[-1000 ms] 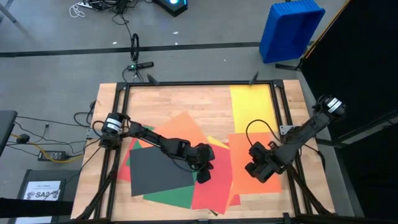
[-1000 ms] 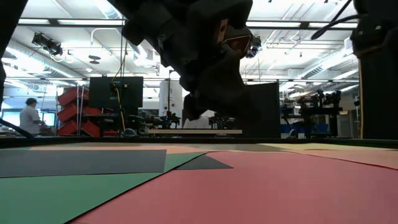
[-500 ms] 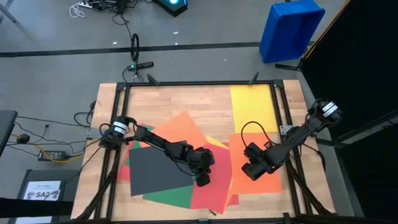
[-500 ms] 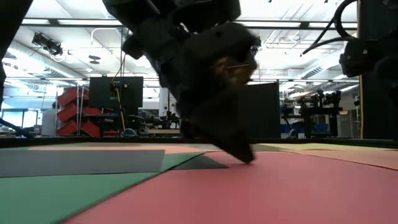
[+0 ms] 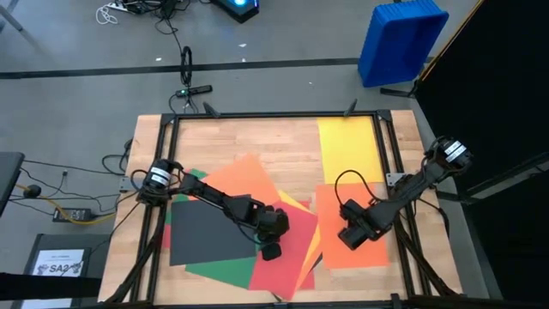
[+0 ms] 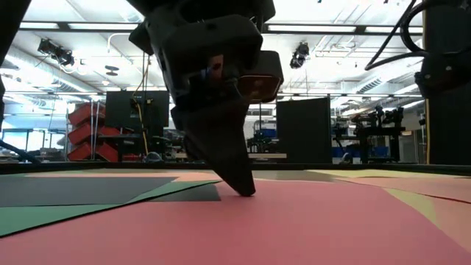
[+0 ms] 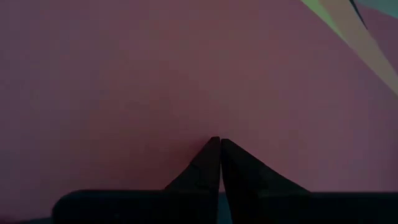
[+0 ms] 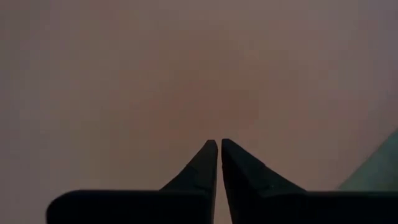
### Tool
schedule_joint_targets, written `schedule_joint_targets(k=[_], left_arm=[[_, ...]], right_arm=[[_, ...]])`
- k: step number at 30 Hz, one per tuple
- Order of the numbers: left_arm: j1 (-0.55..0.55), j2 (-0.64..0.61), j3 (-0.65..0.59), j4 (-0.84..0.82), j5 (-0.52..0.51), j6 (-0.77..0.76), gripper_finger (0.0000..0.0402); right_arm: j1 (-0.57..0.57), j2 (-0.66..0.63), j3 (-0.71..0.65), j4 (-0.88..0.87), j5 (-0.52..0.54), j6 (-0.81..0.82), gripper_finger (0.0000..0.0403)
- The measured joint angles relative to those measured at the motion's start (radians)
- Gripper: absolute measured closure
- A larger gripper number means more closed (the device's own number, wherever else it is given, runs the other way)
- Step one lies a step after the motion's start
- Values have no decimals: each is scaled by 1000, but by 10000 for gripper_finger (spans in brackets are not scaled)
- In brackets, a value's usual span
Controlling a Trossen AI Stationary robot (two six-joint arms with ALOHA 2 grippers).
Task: Organize paper
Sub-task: Move the orange colored paper to the bottom right of the table
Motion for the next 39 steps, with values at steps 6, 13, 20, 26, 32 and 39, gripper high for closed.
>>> schedule_joint_targets(k=[6, 13, 20, 26, 32, 39], left_arm=[[-2, 2, -3, 23, 1, -3, 401], [-3, 5, -5, 76, 0, -4, 401], [-4, 5, -5, 76, -7, -7, 401], [-4, 5, -5, 76, -22, -8, 401], [-4, 6, -5, 107, -32, -12, 401], [-3, 6, -5, 128, -38, -16, 401]], right_arm=[[40, 0, 0, 15, -6, 55, 403], [108, 0, 0, 17, 20, 176, 403], [221, -6, 0, 17, 82, 362, 403], [285, -52, 0, 16, 146, 480, 403], [120, -44, 0, 73, 180, 264, 403], [-178, -43, 0, 379, 133, -267, 403]])
